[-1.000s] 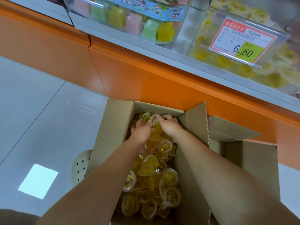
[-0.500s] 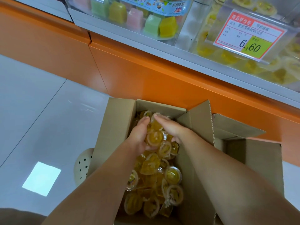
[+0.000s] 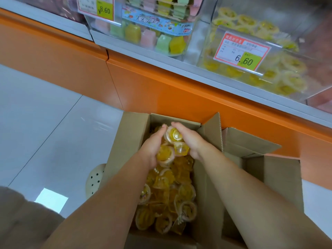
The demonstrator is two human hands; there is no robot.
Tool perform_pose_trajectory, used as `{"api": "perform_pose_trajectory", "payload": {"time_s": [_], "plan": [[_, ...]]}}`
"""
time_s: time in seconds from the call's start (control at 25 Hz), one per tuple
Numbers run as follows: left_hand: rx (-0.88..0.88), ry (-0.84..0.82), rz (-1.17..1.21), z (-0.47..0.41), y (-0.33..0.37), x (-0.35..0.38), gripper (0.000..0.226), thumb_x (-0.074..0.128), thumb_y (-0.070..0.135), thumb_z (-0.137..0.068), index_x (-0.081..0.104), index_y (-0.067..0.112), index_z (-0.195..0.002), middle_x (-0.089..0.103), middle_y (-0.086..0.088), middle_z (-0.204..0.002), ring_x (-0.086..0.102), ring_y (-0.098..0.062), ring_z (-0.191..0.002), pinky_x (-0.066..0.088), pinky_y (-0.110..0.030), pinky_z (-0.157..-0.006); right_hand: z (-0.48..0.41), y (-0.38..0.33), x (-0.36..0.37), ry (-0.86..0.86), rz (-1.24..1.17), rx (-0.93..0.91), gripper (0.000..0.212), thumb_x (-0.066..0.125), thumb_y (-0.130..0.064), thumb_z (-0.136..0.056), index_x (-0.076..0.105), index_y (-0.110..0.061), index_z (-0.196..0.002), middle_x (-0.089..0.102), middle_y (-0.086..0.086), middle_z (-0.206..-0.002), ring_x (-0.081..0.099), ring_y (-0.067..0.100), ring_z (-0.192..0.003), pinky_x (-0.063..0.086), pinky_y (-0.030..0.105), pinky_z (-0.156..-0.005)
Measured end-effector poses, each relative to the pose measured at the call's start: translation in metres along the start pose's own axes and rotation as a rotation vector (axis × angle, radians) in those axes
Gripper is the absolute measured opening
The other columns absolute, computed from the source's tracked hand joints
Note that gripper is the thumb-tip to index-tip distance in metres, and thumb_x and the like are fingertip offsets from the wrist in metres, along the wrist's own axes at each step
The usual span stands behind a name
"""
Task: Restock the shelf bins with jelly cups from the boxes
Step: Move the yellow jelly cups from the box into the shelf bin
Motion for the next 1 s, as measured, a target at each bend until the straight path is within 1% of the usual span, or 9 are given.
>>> {"api": "perform_pose_trajectory", "payload": {"time_s": [0.12,0.24,0.4,0.52,0.68,0.8,0.84,0.92,1.0], "plan": [[0.036,0.003,-0.066,0.024,0.013,0.008,0.059,0.068,0.069,-0.079,0.072,0.023,-0.116,0.075,-0.01,-0.109,0.073,-0.029,-0.098,0.058,-0.046,-0.087,0.028,-0.013,-0.009,-0.093,-0.081,-0.005,0.047,0.059,-0.057,-0.086,0.067,-0.02,-0.114,0.073,0.009,-0.104,0.071,0.026,-0.093,0.058,0.045,-0.077],[0.074,-0.034,-0.177,0.045,0.03,0.021,0.091,0.081,0.081,-0.046,0.07,0.03,-0.121,0.07,-0.01,-0.122,0.069,-0.032,-0.107,0.051,-0.055,-0.097,0.06,-0.028,-0.026,-0.159,-0.14,-0.056,0.045,0.057,-0.056,-0.088,0.064,-0.025,-0.12,0.071,0.009,-0.111,0.07,0.025,-0.096,0.057,0.04,-0.068],[0.157,-0.191,-0.222,0.108,0.051,0.056,0.07,0.073,0.07,-0.071,0.067,0.024,-0.123,0.074,-0.013,-0.113,0.072,-0.031,-0.103,0.055,-0.05,-0.094,0.116,-0.052,-0.042,-0.208,-0.156,-0.161,0.044,0.056,-0.052,-0.09,0.061,-0.026,-0.125,0.071,0.009,-0.102,0.069,0.024,-0.081,0.055,0.034,-0.053],[0.191,-0.228,-0.306,0.146,0.06,0.076,0.058,0.068,0.063,-0.08,0.069,0.018,-0.118,0.074,-0.013,-0.11,0.072,-0.03,-0.101,0.059,-0.043,-0.085,0.162,-0.066,-0.051,-0.17,-0.084,-0.222,0.038,0.058,-0.049,-0.089,0.066,-0.017,-0.108,0.07,0.007,-0.08,0.067,0.02,-0.069,0.055,0.033,-0.052],[0.238,-0.251,-0.331,0.187,0.074,0.096,0.037,0.069,0.052,-0.085,0.075,0.016,-0.092,0.076,-0.008,-0.086,0.072,-0.019,-0.069,0.061,-0.027,-0.06,0.213,-0.085,-0.06,-0.129,-0.068,-0.295,0.032,0.055,-0.047,-0.091,0.066,-0.017,-0.094,0.07,0.005,-0.072,0.068,0.019,-0.062,0.056,0.032,-0.05],[0.266,-0.214,-0.285,0.206,0.085,0.102,0.058,0.083,0.056,-0.067,0.074,0.016,-0.109,0.076,-0.008,-0.106,0.073,-0.021,-0.09,0.058,-0.033,-0.085,0.236,-0.096,-0.065,-0.151,-0.155,-0.327,0.034,0.052,-0.046,-0.092,0.066,-0.015,-0.094,0.069,0.007,-0.074,0.067,0.021,-0.061,0.055,0.03,-0.051],[0.265,-0.213,-0.262,0.213,0.088,0.106,0.059,0.082,0.055,-0.068,0.073,0.016,-0.111,0.075,-0.008,-0.107,0.073,-0.022,-0.089,0.059,-0.033,-0.081,0.24,-0.098,-0.067,-0.165,-0.196,-0.33,0.034,0.053,-0.046,-0.092,0.066,-0.015,-0.093,0.069,0.007,-0.075,0.066,0.021,-0.061,0.055,0.029,-0.052],[0.278,-0.242,-0.211,0.226,0.091,0.112,0.038,0.072,0.049,-0.082,0.073,0.015,-0.099,0.075,-0.008,-0.09,0.072,-0.019,-0.067,0.057,-0.025,-0.055,0.245,-0.101,-0.07,-0.177,-0.282,-0.338,0.03,0.055,-0.043,-0.091,0.067,-0.016,-0.095,0.069,0.007,-0.078,0.065,0.02,-0.064,0.054,0.029,-0.054],[0.271,-0.26,-0.146,0.238,0.089,0.117,0.032,0.065,0.045,-0.089,0.071,0.014,-0.09,0.073,-0.007,-0.075,0.068,-0.018,-0.053,0.049,-0.019,-0.043,0.247,-0.103,-0.075,-0.163,-0.356,-0.349,0.026,0.055,-0.039,-0.091,0.067,-0.017,-0.098,0.07,0.008,-0.082,0.063,0.021,-0.067,0.054,0.029,-0.053]]}}
Point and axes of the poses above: each hand's wrist, its own z-axis away from the middle knuckle, its own x-axis out of the palm, y = z × x, the point moved 3 cm from there along -z, towards the middle knuckle
